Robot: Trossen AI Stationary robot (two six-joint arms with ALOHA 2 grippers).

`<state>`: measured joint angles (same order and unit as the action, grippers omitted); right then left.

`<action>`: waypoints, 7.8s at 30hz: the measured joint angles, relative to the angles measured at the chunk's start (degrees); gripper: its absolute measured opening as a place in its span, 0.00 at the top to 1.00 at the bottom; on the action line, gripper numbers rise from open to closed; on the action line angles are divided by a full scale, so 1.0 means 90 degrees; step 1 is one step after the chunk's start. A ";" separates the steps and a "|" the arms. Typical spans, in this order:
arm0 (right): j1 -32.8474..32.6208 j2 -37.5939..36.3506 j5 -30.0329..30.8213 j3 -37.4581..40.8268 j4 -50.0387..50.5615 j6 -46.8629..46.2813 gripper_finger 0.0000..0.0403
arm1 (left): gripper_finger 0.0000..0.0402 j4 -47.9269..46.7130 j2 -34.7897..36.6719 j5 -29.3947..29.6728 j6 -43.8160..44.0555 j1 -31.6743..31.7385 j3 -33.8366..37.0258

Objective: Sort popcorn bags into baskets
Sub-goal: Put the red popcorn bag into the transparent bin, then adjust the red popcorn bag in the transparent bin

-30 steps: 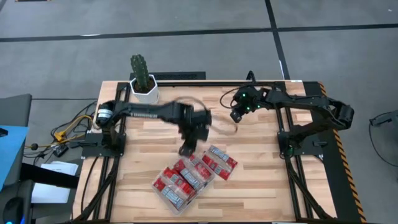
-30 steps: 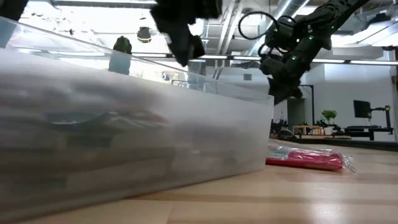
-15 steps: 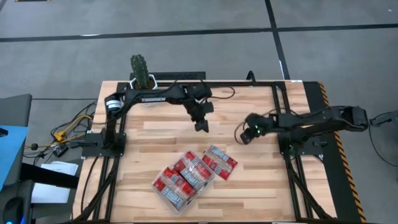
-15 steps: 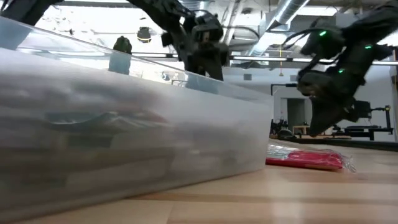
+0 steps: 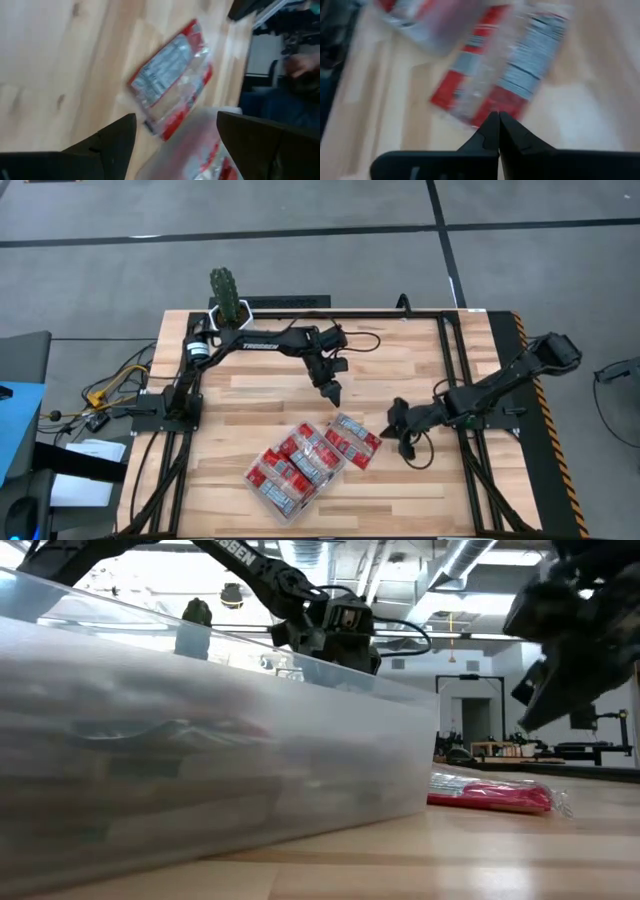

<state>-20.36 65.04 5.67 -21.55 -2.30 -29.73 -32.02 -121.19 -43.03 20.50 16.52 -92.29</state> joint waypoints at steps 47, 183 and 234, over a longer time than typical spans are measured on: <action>0.1491 0.3210 -0.1149 -0.0249 -0.3425 0.0693 0.93 | 0.43 0.2290 0.0049 0.0634 0.1966 -0.0360 0.2251; 0.2933 -0.0857 -0.0797 -0.0285 0.1847 0.2183 0.94 | 0.58 0.0362 0.2625 0.1385 0.2743 -0.1968 0.2251; 0.2931 -0.0858 -0.0807 -0.0285 0.1862 0.2185 0.92 | 0.97 -0.1876 0.3453 0.4289 0.5424 -0.4051 0.3326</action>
<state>6.02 57.32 -1.58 -24.12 14.46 -10.07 -48.90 -90.11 -4.43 69.32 -19.93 -62.36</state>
